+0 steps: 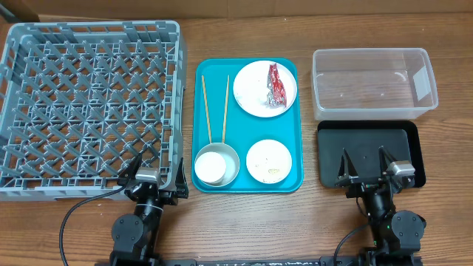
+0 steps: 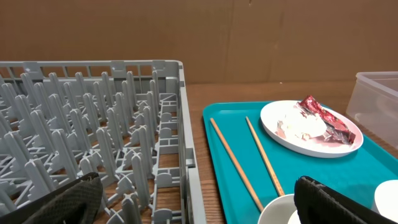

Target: Sort waste into correct bins and load items into the dishwasher

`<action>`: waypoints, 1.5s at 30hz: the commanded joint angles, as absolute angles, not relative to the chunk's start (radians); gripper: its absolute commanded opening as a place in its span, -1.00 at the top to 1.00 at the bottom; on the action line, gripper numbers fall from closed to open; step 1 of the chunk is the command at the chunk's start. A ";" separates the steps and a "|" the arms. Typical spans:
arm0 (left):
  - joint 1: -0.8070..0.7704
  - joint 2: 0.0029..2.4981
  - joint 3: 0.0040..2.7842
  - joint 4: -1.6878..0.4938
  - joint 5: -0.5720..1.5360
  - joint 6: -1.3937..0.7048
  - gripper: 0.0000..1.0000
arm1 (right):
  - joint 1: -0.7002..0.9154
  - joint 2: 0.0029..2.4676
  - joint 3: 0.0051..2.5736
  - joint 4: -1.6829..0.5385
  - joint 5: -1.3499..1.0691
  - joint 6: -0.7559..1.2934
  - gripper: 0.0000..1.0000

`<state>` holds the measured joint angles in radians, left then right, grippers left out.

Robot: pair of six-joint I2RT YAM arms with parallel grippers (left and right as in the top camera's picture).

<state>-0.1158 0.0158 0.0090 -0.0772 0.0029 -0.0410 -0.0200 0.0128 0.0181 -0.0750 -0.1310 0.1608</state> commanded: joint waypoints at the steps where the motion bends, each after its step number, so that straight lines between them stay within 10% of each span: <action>1: -0.111 0.018 0.005 -0.077 -0.003 -0.022 -1.00 | -0.028 0.003 0.008 -0.068 -0.133 0.160 -1.00; 45: -0.111 0.040 0.130 0.156 0.200 -0.195 -1.00 | -0.028 0.006 0.133 -0.108 -0.327 0.322 -1.00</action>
<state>-0.1158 0.0181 0.0242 0.1974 0.1699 -0.1516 -0.0200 0.0132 0.0242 -0.0551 -0.2615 0.2813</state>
